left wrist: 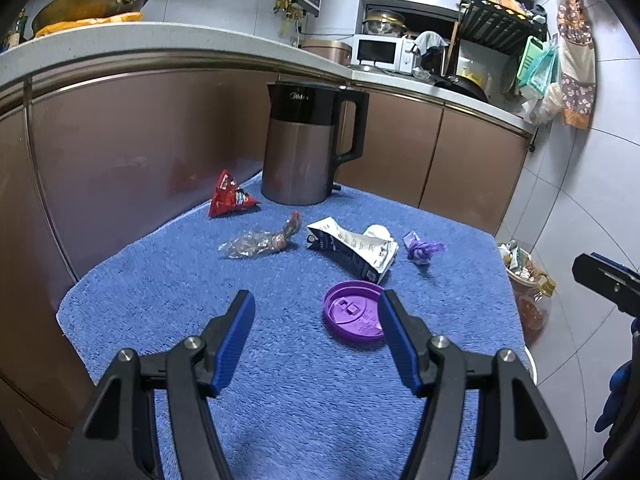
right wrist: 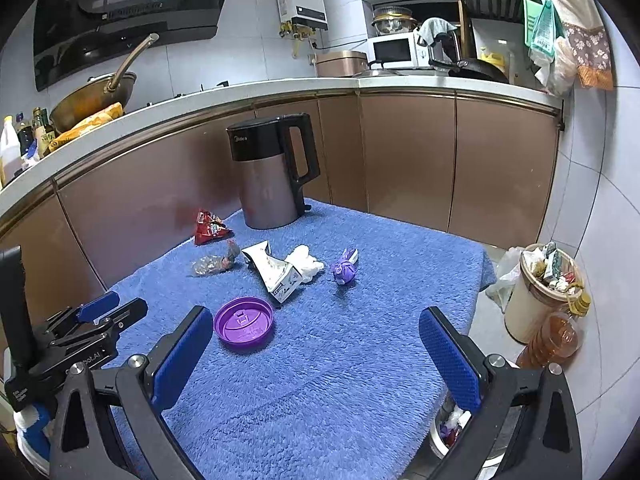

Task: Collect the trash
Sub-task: 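Move both tools back over the table toward the remaining trash, then grasp the clear plastic bottle with the left tool while the right tool grasps the purple wrapper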

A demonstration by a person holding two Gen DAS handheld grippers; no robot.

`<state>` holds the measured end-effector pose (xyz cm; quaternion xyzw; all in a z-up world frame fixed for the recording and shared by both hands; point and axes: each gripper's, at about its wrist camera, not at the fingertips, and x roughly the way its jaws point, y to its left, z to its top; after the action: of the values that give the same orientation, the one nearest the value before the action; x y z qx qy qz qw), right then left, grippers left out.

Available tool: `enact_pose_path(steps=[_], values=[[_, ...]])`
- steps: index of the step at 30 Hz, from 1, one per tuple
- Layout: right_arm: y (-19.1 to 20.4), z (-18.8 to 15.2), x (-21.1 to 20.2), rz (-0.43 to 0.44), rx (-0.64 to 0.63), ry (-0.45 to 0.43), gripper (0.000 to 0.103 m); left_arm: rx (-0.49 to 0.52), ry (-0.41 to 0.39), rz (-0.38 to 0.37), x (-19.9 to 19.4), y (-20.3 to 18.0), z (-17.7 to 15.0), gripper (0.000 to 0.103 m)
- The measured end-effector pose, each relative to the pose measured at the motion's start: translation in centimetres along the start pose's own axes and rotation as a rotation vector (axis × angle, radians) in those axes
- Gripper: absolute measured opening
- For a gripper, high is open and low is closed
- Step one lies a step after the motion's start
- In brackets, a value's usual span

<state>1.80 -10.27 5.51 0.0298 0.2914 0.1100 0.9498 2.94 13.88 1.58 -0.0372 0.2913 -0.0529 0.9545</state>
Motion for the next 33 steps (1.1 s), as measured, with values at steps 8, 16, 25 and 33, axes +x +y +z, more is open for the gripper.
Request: enact_pose_path(steps=[8,16,25,33], values=[[-0.4,-0.3,3.0,0.026,0.002,0.069,0.103,-0.004,0.053,0.012,2.9,1.1,-0.7,0.062],[-1.7,0.8,8.3,0.049,-0.016,0.171,0.103,-0.013,0.108,0.051,7.2,5.3,0.2,0.062],[-3.7,4.1,18.3,0.084,0.061,0.220,0.094,0.039,0.197,0.004,15.6,8.7,4.5,0.062],[-6.0,4.5,25.9,0.060,0.136,0.313,0.069,0.144,0.262,-0.041,22.5,8.0,6.7,0.062]])
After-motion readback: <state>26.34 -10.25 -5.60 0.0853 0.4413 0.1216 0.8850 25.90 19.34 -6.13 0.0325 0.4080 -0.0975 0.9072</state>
